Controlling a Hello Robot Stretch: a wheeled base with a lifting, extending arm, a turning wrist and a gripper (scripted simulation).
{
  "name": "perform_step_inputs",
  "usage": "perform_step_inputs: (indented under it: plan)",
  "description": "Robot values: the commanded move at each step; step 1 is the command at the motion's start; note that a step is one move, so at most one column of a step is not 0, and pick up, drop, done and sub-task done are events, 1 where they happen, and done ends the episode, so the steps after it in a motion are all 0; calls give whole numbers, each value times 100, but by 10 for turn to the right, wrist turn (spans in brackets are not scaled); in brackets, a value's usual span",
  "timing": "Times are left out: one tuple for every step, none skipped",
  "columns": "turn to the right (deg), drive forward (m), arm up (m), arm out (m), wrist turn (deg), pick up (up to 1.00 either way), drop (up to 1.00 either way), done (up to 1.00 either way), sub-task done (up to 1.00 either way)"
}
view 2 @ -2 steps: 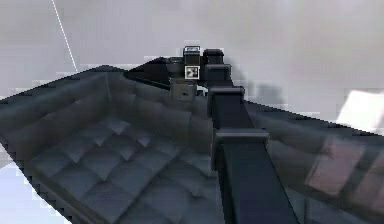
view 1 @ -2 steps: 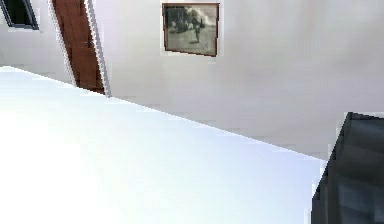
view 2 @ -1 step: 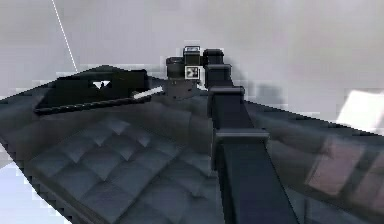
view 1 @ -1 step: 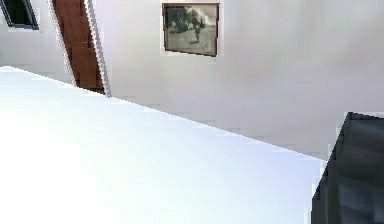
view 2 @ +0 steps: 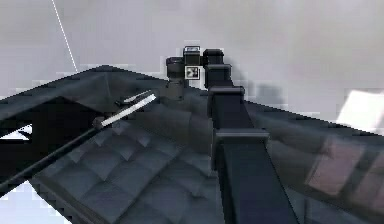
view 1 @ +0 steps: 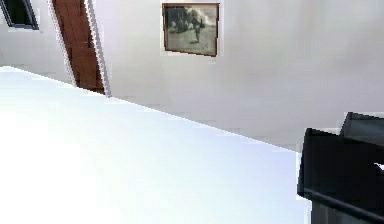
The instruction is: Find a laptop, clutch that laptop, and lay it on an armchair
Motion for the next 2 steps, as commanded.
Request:
perform_step_inputs:
  plan:
    - [0,0,0,0,-450,0,0,0,0]
    - [0,0,0,0,-60,0,0,0,0]
